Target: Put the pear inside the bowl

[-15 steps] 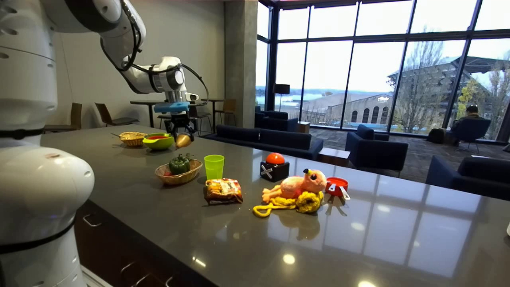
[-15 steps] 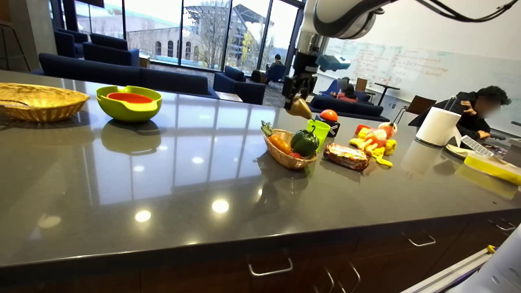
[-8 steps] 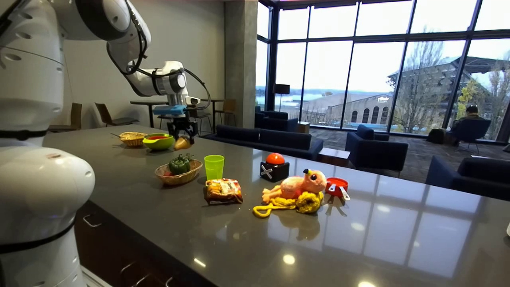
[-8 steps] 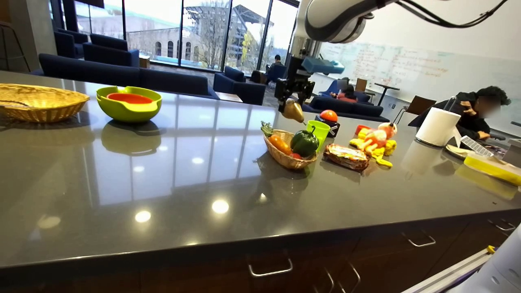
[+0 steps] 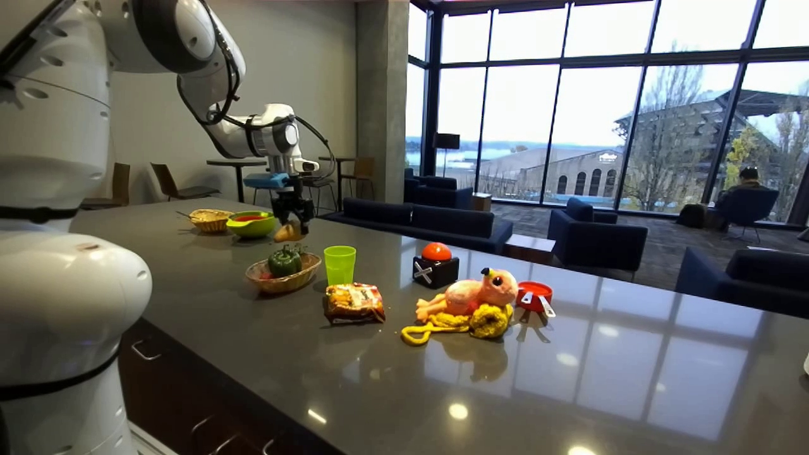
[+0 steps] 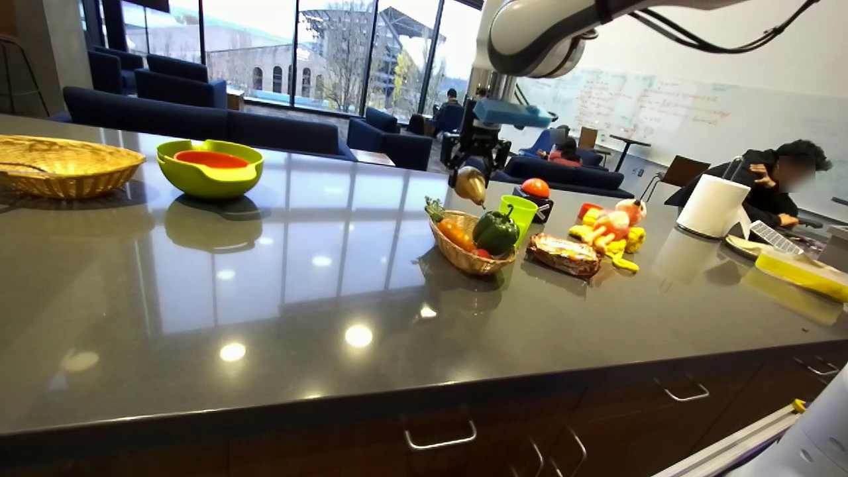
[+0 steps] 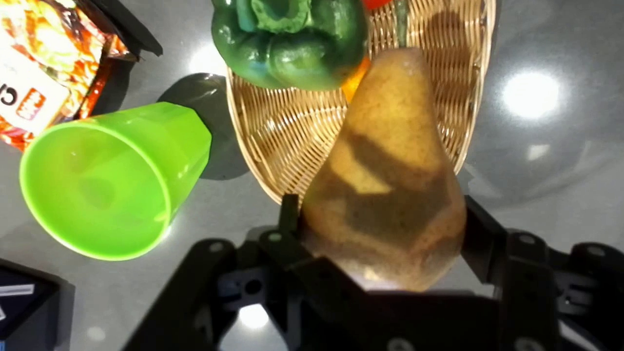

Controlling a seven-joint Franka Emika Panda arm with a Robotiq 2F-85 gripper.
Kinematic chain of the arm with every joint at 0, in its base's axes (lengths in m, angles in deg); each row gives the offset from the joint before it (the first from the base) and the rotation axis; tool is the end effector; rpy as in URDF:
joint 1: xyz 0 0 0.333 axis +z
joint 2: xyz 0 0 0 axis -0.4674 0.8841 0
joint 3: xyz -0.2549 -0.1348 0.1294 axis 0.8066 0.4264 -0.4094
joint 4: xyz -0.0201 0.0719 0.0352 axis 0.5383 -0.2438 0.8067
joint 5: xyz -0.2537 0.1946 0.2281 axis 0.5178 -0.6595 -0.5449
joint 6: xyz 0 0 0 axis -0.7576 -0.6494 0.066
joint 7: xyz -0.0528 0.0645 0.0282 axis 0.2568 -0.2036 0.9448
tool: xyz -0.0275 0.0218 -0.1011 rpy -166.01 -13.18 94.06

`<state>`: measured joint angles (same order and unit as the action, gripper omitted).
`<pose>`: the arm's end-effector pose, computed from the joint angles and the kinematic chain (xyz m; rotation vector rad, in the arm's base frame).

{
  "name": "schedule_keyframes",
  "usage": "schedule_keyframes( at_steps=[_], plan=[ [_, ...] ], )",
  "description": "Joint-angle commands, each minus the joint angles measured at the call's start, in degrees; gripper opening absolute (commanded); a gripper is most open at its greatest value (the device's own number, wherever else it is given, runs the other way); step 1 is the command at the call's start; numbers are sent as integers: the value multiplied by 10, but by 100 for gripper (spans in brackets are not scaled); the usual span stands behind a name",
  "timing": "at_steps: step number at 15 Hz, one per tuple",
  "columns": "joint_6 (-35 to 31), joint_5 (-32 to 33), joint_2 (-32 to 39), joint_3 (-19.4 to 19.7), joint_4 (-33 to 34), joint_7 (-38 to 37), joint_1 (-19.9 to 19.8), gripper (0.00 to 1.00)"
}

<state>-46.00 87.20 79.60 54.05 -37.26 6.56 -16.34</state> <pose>0.5883 0.1977 0.3972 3.0648 -0.1073 0.1047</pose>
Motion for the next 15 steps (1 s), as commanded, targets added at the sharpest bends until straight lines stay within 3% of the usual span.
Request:
schedule_keyframes(
  at_steps=[1, 15],
  plan=[
    [0, 7, 14, 17, 15, -52, 14, 53],
    [-27, 2, 48, 31, 13, -119, 19, 53]
  ],
)
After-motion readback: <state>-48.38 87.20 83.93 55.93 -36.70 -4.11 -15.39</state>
